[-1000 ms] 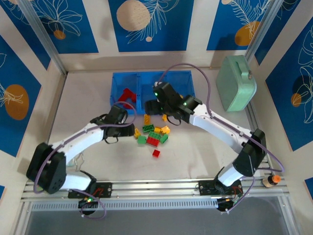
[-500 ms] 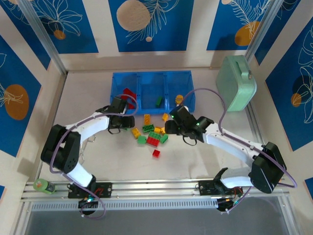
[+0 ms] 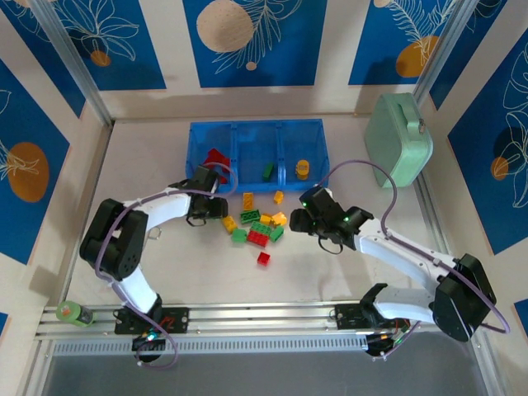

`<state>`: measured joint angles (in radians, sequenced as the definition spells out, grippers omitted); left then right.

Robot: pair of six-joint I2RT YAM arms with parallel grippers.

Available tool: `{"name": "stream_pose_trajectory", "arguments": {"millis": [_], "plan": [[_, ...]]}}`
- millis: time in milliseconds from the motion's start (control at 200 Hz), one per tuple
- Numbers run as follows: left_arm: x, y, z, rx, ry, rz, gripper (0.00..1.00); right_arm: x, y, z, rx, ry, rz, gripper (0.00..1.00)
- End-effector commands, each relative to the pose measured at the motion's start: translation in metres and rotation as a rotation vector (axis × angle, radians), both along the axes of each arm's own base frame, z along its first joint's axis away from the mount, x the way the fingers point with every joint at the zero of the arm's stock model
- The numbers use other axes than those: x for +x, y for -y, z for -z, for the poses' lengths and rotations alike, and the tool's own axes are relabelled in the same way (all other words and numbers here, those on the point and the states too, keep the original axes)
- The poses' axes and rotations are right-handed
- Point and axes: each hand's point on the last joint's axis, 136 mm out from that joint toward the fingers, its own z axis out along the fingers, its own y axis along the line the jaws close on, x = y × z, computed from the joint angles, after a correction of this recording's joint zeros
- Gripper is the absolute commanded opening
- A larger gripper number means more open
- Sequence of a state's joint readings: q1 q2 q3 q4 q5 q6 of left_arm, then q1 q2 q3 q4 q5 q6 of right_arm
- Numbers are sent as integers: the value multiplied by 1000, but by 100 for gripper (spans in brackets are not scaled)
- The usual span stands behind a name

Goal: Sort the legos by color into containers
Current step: Pick up the lego from the center of the table, then place the lego in the container.

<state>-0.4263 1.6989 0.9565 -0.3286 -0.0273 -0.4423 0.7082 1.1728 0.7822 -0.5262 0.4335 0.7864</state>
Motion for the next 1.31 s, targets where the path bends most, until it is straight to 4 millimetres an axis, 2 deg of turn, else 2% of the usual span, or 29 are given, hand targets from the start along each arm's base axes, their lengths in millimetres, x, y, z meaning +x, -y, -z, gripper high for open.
{"name": "stream_pose_trajectory", "arguments": {"millis": [0,120,270,375,515,660,800,875,1061,1301], "plan": [[-2,-4,6,16,-12,-5,57,-3,2,0,29,-6,15,69],[-9,-8,7,19,-13,-12,55,-5,5,2,29,-8,23,68],[-14,-13,9,39,-17,-15,47,-5,5,4,36,-13,24,68],[-15,-12,2,49,-7,-9,40,-5,5,2,39,-8,24,67],[-10,-1,-26,37,58,13,35,-5,8,2,34,-4,35,67],[-1,18,-70,-2,146,47,33,-6,21,9,24,-40,93,64],[14,43,-113,-47,242,93,33,-8,27,16,30,-70,116,63],[25,56,-123,-65,262,112,33,-10,27,18,35,-75,114,63],[53,83,-133,-76,270,165,33,-16,27,18,46,-78,102,63],[94,108,-125,-29,240,211,35,-27,33,25,50,-103,106,63]]}}
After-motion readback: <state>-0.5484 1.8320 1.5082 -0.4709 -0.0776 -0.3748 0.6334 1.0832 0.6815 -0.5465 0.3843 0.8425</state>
